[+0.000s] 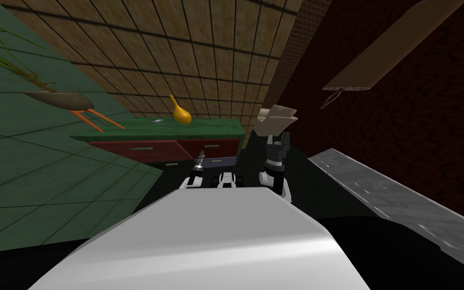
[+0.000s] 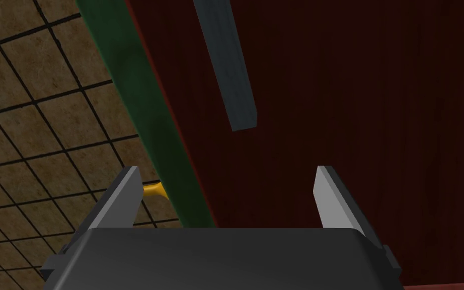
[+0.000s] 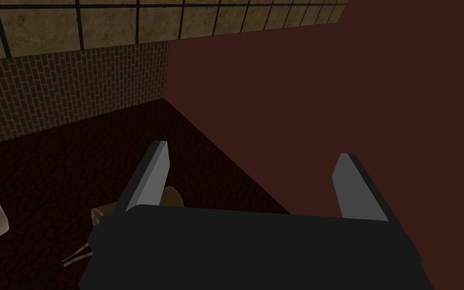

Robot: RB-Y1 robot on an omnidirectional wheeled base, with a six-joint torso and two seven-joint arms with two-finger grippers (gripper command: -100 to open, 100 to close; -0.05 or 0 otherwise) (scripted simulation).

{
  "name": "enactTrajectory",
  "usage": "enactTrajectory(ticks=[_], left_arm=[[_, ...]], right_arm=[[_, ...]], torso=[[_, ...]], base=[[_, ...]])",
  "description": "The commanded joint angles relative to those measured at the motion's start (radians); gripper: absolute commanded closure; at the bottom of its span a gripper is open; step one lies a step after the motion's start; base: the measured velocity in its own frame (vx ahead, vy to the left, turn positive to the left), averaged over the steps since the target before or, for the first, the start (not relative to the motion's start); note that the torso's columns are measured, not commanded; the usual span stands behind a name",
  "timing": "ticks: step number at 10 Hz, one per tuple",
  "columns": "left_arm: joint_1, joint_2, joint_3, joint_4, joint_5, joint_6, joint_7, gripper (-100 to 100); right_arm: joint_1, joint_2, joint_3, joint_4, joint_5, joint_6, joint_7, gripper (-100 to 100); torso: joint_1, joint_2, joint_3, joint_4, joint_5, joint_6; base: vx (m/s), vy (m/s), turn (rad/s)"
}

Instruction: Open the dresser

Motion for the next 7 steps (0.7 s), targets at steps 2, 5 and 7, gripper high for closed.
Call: enactTrajectory(ticks=[2, 5, 7], left_arm=[[-0.017, 0.027, 0.009, -0.002, 0.003, 0.021, 0.002, -100], [-0.028, -0.041, 0.014, 0.009, 0.006, 0.035, 0.003, -100], [-0.058, -0.039, 0.034, 0.021, 0.009, 0.052, -0.007, -100]], right_arm=[[0.000, 0.000, 0.000, 0.000, 0.000, 0.000, 0.000, 0], [0.000, 0.000, 0.000, 0.000, 0.000, 0.000, 0.000, 0], [0.000, 0.000, 0.000, 0.000, 0.000, 0.000, 0.000, 0]], torso=[[0.001, 0.002, 0.001, 0.001, 0.000, 0.000], [-0.001, 0.004, 0.002, 0.001, 0.000, 0.000], [-0.002, 0.010, 0.006, 0.003, -0.001, 0.000]], base=[[0.133, 0.039, -0.011], [0.131, 0.030, -0.006], [0.014, 0.004, -0.062]])
